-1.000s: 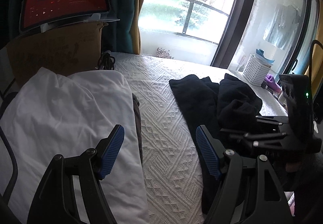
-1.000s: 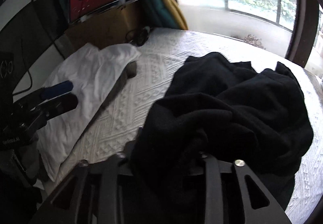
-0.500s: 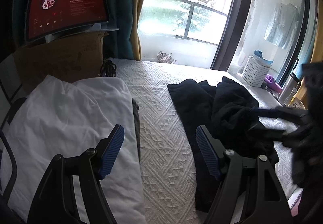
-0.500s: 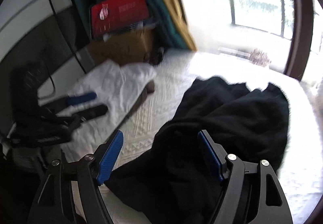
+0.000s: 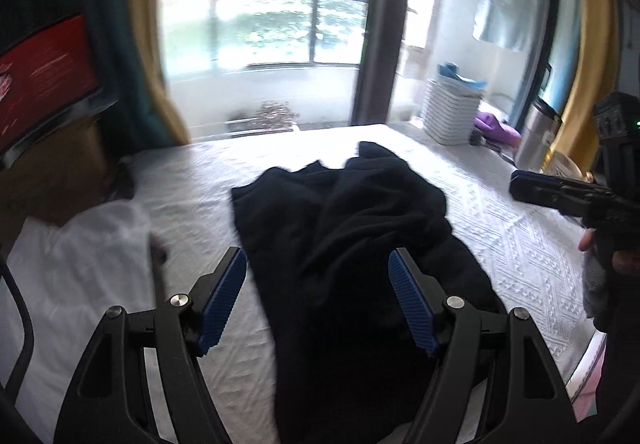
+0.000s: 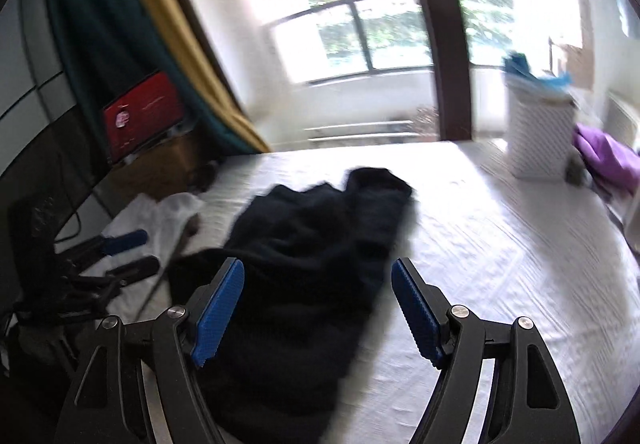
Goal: Fold small clothes
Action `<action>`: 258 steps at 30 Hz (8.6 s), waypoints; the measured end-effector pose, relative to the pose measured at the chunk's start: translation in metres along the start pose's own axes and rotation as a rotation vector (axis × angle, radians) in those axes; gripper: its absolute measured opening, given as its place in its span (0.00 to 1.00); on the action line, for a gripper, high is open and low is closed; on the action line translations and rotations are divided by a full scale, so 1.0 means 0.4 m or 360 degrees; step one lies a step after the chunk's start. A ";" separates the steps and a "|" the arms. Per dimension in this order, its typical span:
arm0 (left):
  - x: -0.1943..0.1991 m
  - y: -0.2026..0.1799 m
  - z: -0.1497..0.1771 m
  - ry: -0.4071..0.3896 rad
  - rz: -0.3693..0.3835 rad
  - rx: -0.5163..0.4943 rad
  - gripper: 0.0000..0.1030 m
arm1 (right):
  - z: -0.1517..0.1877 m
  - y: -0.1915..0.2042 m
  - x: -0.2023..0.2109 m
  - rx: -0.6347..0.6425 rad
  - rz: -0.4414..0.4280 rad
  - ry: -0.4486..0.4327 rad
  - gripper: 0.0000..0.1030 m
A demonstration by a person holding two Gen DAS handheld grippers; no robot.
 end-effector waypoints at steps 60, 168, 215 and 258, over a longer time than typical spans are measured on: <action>-0.124 0.047 -0.022 0.0297 0.0058 0.0019 0.52 | 0.087 -0.137 -0.108 -0.0180 -0.0034 0.0136 0.76; -0.113 0.082 0.054 0.0272 -0.0107 0.0150 0.71 | 0.105 -0.104 -0.173 0.0045 0.0152 0.0311 0.84; -0.236 0.209 0.018 0.0387 0.0298 0.0366 0.89 | 0.001 -0.176 -0.248 -0.0062 0.0166 0.0227 0.84; -0.355 0.114 -0.002 0.0433 0.0311 0.0283 0.93 | -0.009 -0.107 -0.369 0.0014 0.0007 0.0293 0.84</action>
Point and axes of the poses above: each gripper's, at about its wrist camera, not at the fingertips, and x roughly against the way its jaws point, y to its left, z to its underside, the point moved 5 cm from there along -x, roughly the way its jaws point, and after that the axes turned 1 degree about -y, right-handed, at the moved point
